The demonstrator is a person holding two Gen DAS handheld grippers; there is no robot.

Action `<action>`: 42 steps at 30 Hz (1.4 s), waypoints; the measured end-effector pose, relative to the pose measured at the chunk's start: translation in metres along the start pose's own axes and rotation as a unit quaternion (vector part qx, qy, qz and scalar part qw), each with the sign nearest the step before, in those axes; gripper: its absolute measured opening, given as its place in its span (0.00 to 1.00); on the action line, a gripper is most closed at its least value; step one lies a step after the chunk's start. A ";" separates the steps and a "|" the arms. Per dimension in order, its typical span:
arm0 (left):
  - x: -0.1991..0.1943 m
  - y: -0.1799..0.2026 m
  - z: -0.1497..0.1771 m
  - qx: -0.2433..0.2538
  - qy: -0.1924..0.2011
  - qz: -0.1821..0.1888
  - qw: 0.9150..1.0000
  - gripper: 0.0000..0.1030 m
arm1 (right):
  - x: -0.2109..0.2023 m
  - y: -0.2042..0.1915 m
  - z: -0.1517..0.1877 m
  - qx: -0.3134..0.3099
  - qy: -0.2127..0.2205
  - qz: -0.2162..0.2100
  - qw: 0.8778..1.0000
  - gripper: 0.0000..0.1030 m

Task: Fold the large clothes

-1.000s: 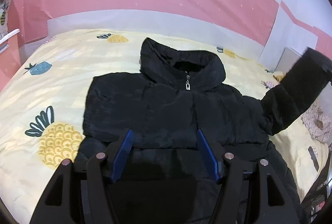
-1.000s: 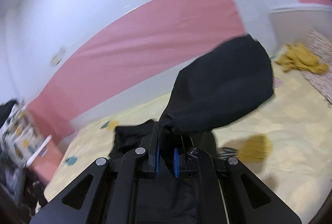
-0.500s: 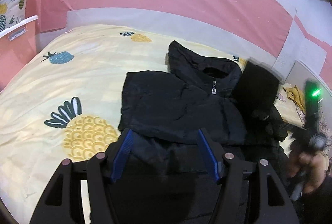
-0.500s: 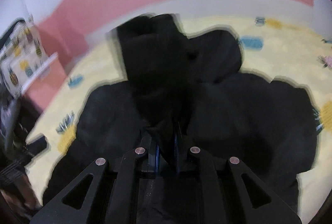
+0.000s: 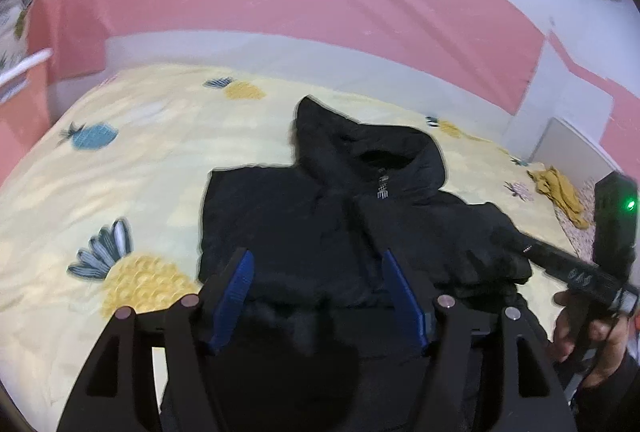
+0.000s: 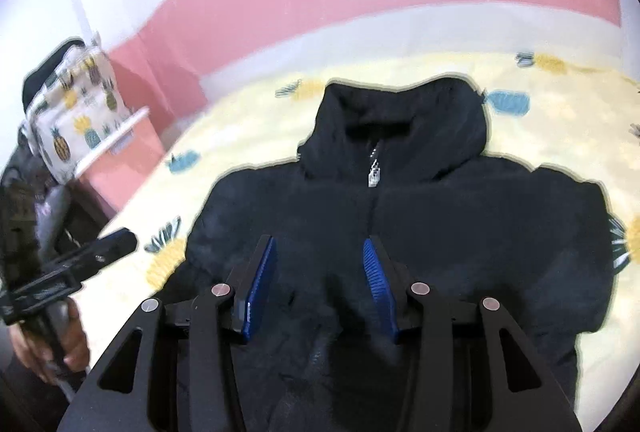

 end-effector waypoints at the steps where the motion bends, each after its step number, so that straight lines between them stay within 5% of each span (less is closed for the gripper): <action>1: 0.002 0.009 -0.004 0.008 0.003 0.005 1.000 0.68 | -0.012 0.010 -0.006 0.005 0.015 0.005 1.000 0.45; 6: 0.034 0.051 -0.018 0.044 -0.004 0.025 0.999 0.68 | -0.049 0.081 -0.020 0.025 0.049 0.095 0.994 0.45; 10: 0.078 0.083 -0.015 0.085 -0.019 0.036 0.996 0.66 | -0.037 0.148 -0.013 0.051 0.020 0.176 0.983 0.45; 12: 0.104 0.089 -0.005 0.092 -0.040 0.032 0.994 0.47 | -0.017 0.161 -0.003 0.061 -0.006 0.182 0.981 0.36; 15: 0.140 0.074 0.014 0.091 -0.076 -0.013 0.993 0.35 | 0.022 0.161 0.021 0.053 -0.045 0.180 0.981 0.35; 21: 0.148 0.048 0.031 0.065 -0.081 -0.023 0.994 0.35 | 0.063 0.149 0.045 0.023 -0.069 0.192 0.979 0.35; 25: 0.132 0.049 0.027 0.052 -0.088 -0.022 0.994 0.35 | 0.048 0.153 0.036 0.029 -0.079 0.185 0.979 0.35; 30: 0.116 0.060 -0.011 0.068 -0.042 -0.021 0.997 0.35 | 0.013 0.159 -0.005 0.023 -0.024 0.187 0.982 0.35; 36: 0.177 0.043 -0.007 0.067 -0.089 -0.058 0.992 0.38 | 0.056 0.197 -0.005 0.051 -0.071 0.210 0.974 0.35; 42: 0.189 0.039 0.010 0.072 -0.076 -0.053 0.993 0.39 | 0.083 0.194 0.017 0.013 -0.082 0.237 0.968 0.35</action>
Point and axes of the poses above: each gripper's, at about its wrist camera, not at the fingertips, and x roughly the way its jaws point, y to its right, z to its underside, the point moved 7 cm from there along x, roughly the way its jaws point, and after that the axes turned 1 degree about -y, right-handed, at the moved point
